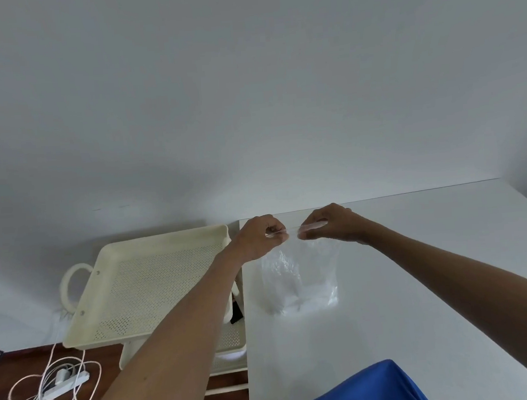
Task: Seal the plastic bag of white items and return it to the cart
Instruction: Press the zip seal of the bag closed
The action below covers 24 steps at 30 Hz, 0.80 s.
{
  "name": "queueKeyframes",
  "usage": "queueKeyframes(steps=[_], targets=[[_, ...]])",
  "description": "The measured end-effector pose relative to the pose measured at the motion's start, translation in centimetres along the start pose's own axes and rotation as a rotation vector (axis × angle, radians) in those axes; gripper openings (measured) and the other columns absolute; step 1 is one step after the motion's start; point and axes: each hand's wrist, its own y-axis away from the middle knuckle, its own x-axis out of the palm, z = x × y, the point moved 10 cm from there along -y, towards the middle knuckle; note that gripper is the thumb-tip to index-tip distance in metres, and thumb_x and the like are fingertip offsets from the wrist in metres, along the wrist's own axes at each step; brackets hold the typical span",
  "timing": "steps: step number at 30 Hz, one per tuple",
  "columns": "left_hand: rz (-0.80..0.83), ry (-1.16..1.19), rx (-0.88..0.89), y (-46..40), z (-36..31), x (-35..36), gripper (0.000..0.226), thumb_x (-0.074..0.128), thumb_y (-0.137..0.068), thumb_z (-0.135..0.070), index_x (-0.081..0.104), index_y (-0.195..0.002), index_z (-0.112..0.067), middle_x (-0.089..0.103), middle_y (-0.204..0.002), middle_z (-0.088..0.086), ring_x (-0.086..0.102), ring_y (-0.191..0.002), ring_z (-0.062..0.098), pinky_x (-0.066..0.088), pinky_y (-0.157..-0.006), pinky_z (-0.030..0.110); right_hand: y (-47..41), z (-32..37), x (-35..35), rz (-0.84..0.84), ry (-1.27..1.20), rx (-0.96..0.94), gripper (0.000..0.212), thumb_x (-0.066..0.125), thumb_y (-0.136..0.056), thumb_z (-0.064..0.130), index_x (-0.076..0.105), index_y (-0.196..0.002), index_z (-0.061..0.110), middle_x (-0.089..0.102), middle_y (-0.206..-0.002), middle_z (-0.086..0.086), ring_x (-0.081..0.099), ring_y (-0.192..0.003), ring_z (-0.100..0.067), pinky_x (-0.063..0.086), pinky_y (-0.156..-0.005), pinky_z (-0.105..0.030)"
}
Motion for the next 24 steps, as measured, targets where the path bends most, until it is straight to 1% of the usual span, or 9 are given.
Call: queueKeyframes(steps=[3, 7, 9, 11, 14, 16, 18, 20, 24], targets=[[0.003, 0.010, 0.009, 0.0, -0.2, -0.1, 0.018, 0.074, -0.091, -0.023, 0.073, -0.101, -0.008, 0.073, -0.106, 0.004, 0.065, -0.106, 0.019, 0.049, -0.097, 0.032, -0.3, 0.0, -0.3, -0.057, 0.033, -0.009, 0.021, 0.076, -0.086, 0.049, 0.079, -0.095, 0.030, 0.078, -0.099, 0.016, 0.065, -0.111, -0.011, 0.030, -0.113, -0.050], [0.000, 0.046, -0.015, 0.0, -0.1, -0.1, 0.022, 0.076, -0.089, -0.025, 0.073, -0.101, -0.007, 0.072, -0.105, 0.005, 0.063, -0.100, 0.017, 0.047, -0.089, 0.025, -0.3, 0.3, 0.0, -0.107, 0.056, -0.037, 0.014, 0.073, -0.091, 0.042, 0.076, -0.096, 0.029, 0.077, -0.104, 0.017, 0.063, -0.116, -0.007, 0.021, -0.102, -0.040], [0.001, 0.040, -0.021, 0.0, 0.0, 0.1, 0.020, 0.075, -0.090, -0.024, 0.072, -0.101, -0.007, 0.071, -0.101, 0.003, 0.062, -0.097, 0.016, 0.045, -0.084, 0.020, -0.4, 0.3, 0.3, -0.089, 0.053, -0.030, 0.014, 0.073, -0.091, 0.042, 0.076, -0.096, 0.029, 0.077, -0.103, 0.017, 0.063, -0.115, -0.006, 0.022, -0.106, -0.043], [0.001, 0.027, -0.025, 0.0, 0.0, 0.2, 0.018, 0.072, -0.092, -0.023, 0.071, -0.103, -0.008, 0.069, -0.103, 0.001, 0.063, -0.102, 0.018, 0.045, -0.086, 0.021, -0.5, 0.3, 0.4, -0.062, 0.065, -0.020, 0.016, 0.072, -0.091, 0.045, 0.077, -0.098, 0.031, 0.076, -0.098, 0.020, 0.063, -0.112, -0.006, 0.023, -0.110, -0.046], [0.007, 0.015, -0.016, 0.0, -0.1, 0.2, 0.018, 0.070, -0.093, -0.022, 0.070, -0.104, -0.007, 0.070, -0.106, 0.004, 0.064, -0.107, 0.021, 0.047, -0.092, 0.027, -0.5, 0.6, 0.8, -0.016, 0.083, -0.014, 0.022, 0.074, -0.087, 0.053, 0.077, -0.099, 0.035, 0.073, -0.086, 0.028, 0.065, -0.105, -0.004, 0.031, -0.107, -0.044], [0.004, 0.028, -0.003, 0.1, -0.3, 0.2, 0.019, 0.071, -0.093, -0.021, 0.071, -0.105, -0.006, 0.071, -0.107, 0.004, 0.064, -0.108, 0.021, 0.047, -0.094, 0.026, -0.6, 0.7, 0.7, -0.034, 0.083, -0.022, 0.021, 0.074, -0.087, 0.053, 0.077, -0.095, 0.033, 0.072, -0.083, 0.030, 0.064, -0.103, -0.004, 0.028, -0.105, -0.043], [-0.003, 0.047, 0.005, 0.2, -0.4, 0.1, 0.021, 0.074, -0.091, -0.022, 0.072, -0.105, -0.005, 0.072, -0.109, 0.007, 0.064, -0.107, 0.020, 0.045, -0.091, 0.022, -0.6, 0.8, 0.5, -0.081, 0.093, -0.032, 0.018, 0.073, -0.089, 0.050, 0.077, -0.094, 0.033, 0.074, -0.091, 0.025, 0.062, -0.109, -0.006, 0.023, -0.102, -0.041], [-0.007, 0.066, -0.008, 0.3, -0.1, -0.1, 0.023, 0.076, -0.090, -0.023, 0.073, -0.104, -0.005, 0.073, -0.109, 0.008, 0.064, -0.104, 0.017, 0.045, -0.090, 0.022, -0.5, 0.7, 0.3, -0.121, 0.090, -0.033, 0.012, 0.073, -0.089, 0.049, 0.075, -0.091, 0.037, 0.076, -0.101, 0.019, 0.060, -0.113, -0.007, 0.018, -0.099, -0.038], [-0.022, 0.026, -0.026, 0.3, 0.5, -0.5, 0.017, 0.072, -0.092, -0.021, 0.074, -0.100, -0.006, 0.073, -0.105, 0.008, 0.061, -0.098, 0.016, 0.044, -0.088, 0.023, -0.2, 0.5, 0.5, -0.121, 0.051, -0.027, 0.009, 0.074, -0.088, 0.050, 0.074, -0.085, 0.042, 0.076, -0.101, 0.022, 0.061, -0.112, -0.001, 0.019, -0.099, -0.039]])
